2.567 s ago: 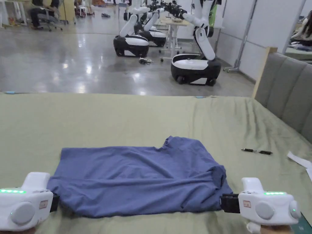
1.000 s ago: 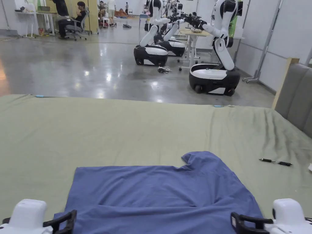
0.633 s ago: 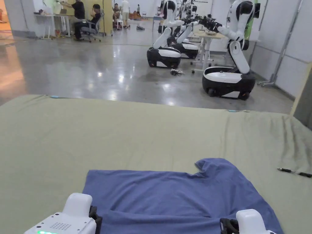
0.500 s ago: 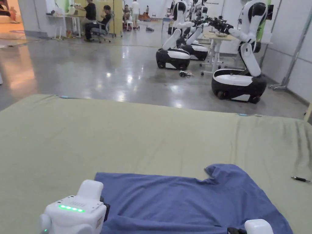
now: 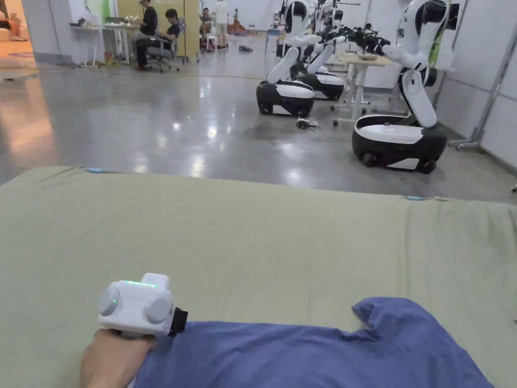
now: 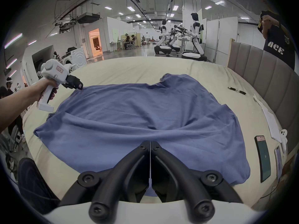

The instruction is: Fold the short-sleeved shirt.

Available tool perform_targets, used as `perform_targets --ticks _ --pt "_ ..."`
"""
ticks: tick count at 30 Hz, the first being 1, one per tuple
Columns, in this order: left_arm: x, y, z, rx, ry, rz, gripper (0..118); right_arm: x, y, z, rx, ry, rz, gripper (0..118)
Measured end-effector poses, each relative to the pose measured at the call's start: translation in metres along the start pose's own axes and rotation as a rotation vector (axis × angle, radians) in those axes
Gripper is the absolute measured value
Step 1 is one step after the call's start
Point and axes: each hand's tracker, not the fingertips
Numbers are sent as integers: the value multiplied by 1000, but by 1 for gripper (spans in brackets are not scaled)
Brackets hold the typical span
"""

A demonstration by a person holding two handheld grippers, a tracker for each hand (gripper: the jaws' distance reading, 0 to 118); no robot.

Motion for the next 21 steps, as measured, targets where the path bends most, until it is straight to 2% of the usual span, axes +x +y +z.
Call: perform_targets --ticks 5,6,7,8,12,14,15,16,17,18,19,21 --pt "1 1 -21 -36 1 -14 69 26 15 -9 -27 -18 -22 2" --pt "0 1 -15 -29 -41 7 46 34 23 -13 -34 -27 -25 2" --pt "1 0 -8 2 -59 10 14 44 32 -19 -41 -39 -29 2" --pt "17 -8 33 20 -92 28 7 54 43 -26 -43 -61 -34 2" --pt "34 -20 87 101 -150 0 7 106 102 -79 -100 -149 -9 3" --pt "42 -24 109 136 -151 -17 7 136 126 -113 -125 -114 -75 4" --pt "45 -25 118 148 -158 -23 7 150 136 -131 -135 -92 -123 17" --pt "42 -23 111 153 -158 -27 7 160 145 -147 -171 -102 -141 40" --pt "45 -23 115 159 -155 -32 7 170 152 -166 -203 -137 -130 74" --pt "47 -24 119 160 -157 -35 7 178 159 -185 -245 -139 -102 114" --pt "49 -24 122 160 -160 -37 7 182 162 -201 -300 -165 -71 117" --pt "45 -23 116 154 -159 -37 7 181 174 -212 -305 -196 -29 112"
